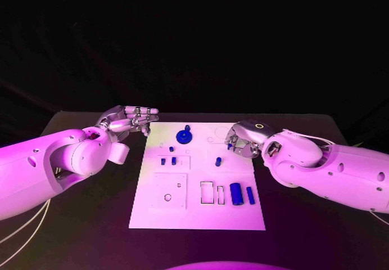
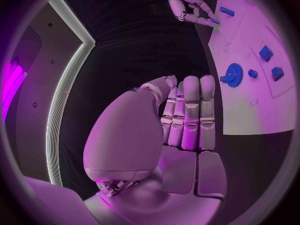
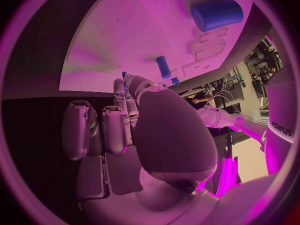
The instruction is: Assemble the parts on the task board
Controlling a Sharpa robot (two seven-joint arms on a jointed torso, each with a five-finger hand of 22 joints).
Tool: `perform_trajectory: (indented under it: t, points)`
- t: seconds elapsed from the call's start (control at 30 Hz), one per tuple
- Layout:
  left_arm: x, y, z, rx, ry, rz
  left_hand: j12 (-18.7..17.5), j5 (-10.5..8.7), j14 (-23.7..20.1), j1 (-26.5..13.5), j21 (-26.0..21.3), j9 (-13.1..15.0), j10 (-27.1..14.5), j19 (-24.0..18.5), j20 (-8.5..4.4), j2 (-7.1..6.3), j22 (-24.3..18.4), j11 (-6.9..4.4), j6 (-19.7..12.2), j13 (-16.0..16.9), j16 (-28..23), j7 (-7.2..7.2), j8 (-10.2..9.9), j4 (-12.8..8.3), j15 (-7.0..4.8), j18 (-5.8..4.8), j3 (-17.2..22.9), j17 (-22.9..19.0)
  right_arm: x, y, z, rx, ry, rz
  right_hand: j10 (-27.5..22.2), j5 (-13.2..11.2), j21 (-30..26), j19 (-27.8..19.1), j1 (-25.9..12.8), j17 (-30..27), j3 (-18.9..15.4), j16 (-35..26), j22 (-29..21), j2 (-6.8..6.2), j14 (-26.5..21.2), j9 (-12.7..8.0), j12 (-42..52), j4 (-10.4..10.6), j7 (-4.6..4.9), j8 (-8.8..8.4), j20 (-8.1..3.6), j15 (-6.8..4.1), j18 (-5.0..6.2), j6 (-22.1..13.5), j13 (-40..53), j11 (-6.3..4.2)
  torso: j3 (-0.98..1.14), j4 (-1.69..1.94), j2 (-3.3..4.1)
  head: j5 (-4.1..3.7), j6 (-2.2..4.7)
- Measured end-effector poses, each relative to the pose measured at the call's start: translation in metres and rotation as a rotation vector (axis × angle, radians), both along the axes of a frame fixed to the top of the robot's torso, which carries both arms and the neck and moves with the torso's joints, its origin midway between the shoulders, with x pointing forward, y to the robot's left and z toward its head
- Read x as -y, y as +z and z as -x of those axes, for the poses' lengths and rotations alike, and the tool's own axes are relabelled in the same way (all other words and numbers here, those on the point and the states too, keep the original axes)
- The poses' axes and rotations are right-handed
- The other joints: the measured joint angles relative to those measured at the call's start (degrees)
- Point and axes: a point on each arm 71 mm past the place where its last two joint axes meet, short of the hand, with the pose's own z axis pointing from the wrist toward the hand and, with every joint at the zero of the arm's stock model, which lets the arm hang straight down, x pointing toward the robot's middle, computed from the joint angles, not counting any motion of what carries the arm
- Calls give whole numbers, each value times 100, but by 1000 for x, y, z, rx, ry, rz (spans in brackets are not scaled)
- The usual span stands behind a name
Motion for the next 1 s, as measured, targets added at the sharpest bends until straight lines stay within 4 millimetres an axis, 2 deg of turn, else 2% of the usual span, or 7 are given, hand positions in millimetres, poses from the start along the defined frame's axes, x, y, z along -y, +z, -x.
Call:
perform_trajectory:
  t: [0.1, 0.37, 0.57, 0.67, 0.8, 1.0]
  points:
    - [0, 0, 0, -1, 0, 0, 0, 0, 0, 0, 0, 0, 0, 0, 0, 0, 0, 0, 0, 0, 0, 0, 0, 0, 0, 0, 0, 0, -3, 6, 7, 4, 17, -20, 0, 0, 2, 0, -23, 0, 22, 0, 0, 23, 0, 1, 0, -22, 0, -5, 0, 0, 0, 0, -3, 0, 0, -1, 0, 19, 2]
    - [3, -1, -1, -1, -4, 0, 0, 0, 0, 0, 0, 1, 0, 0, 0, 0, 0, 0, 0, 0, 0, 0, 0, 0, 0, 0, 0, 1, -33, 19, 32, 7, 109, -92, 18, 0, 56, 20, -23, 0, 22, 0, -1, 22, 0, 8, 0, -22, 0, -6, -20, 0, 0, -1, -10, 21, 1, -1, -1, 93, 14]
    - [6, -2, -2, -3, -7, 1, 0, 0, 0, 0, 0, -5, 0, 0, 0, 0, 1, 0, 0, -1, 0, 0, 0, 0, 0, 0, 0, -5, -61, 26, 47, 10, 186, -142, 18, 0, 56, 20, -45, 5, 39, 0, -1, 0, 0, 7, 0, -39, 0, -6, -20, 0, 0, -1, -10, 22, 1, 12, -4, 205, 20]
    - [7, -2, -3, -3, -8, 1, 0, 0, 0, 0, 0, -5, 0, 0, 0, 0, 1, 0, 0, -1, 0, 0, 0, 0, 0, 0, 0, -5, -72, 27, 51, 9, 214, -162, 32, 0, 56, 20, -45, 6, 39, 0, -2, 0, 0, 12, 0, -39, 0, -6, -20, 0, 1, -1, -15, 9, 0, 18, -5, 270, 5]
    - [8, -2, -3, -3, -9, 1, 0, 0, 0, 0, 0, -5, 0, 0, 0, 0, 1, 0, 0, -1, 0, 0, 0, 0, 0, 0, 0, -4, -87, 25, 55, -1, 247, -184, 39, 0, 56, 20, -45, 12, 39, 0, -2, -1, 0, 14, -1, -39, 0, -6, -20, 0, 0, -1, -14, 1, -7, 18, -5, 401, -33]
    - [13, -3, -4, -3, -16, 4, 0, 0, 0, 0, 0, -5, -19, 0, 0, 0, 1, 20, 0, -1, 0, -1, 0, 0, 0, 0, 0, -4, -106, 12, 59, -41, 276, -202, 39, 0, 68, 20, -61, 12, 55, 0, -2, 16, 0, 13, -1, -55, 0, -16, -20, 0, 0, -1, -14, 2, -8, 8, -4, 579, -94]
